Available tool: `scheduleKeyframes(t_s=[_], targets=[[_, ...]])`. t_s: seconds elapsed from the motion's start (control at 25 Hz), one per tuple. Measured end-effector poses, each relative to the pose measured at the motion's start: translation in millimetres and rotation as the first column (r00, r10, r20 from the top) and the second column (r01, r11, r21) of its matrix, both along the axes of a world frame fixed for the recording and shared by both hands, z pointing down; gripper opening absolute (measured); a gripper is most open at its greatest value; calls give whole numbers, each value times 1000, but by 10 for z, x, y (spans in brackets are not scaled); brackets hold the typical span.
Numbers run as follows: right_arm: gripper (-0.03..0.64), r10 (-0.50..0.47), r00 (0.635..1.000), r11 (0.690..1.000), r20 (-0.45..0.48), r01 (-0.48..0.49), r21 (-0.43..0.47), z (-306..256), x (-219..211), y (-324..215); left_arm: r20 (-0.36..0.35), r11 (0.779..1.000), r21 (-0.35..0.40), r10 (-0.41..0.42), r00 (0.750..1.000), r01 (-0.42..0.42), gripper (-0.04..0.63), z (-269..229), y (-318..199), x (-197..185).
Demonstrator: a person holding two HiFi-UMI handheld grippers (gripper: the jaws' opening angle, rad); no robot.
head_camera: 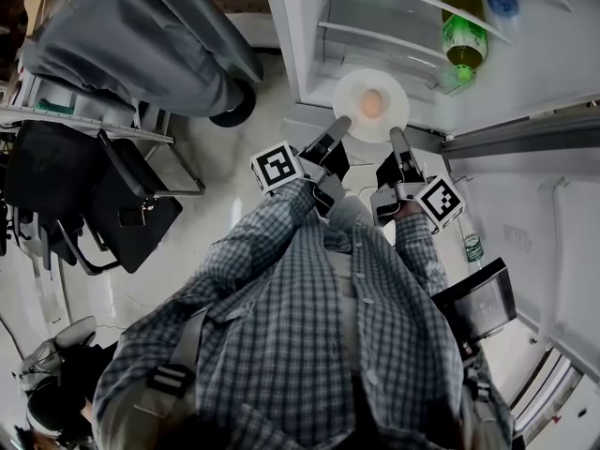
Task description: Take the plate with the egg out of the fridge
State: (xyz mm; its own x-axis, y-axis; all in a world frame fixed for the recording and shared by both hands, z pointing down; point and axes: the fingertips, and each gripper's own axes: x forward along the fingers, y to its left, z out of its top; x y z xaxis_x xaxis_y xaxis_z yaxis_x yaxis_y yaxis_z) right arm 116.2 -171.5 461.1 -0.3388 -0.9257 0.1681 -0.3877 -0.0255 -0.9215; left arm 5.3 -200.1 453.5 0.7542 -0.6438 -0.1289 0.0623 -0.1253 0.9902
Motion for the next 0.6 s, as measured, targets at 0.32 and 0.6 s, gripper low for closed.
scheduleKeyframes(t_s=[0.32, 0.6], targets=[[57, -16, 1000, 1000, 20, 16, 19, -50, -68, 244, -1, 1000, 9, -13, 1000, 13, 49, -24, 270, -53], [57, -55, 998, 998, -5, 55, 28, -142, -105, 567, 10, 999, 5, -44, 999, 44, 49, -68, 630, -114]])
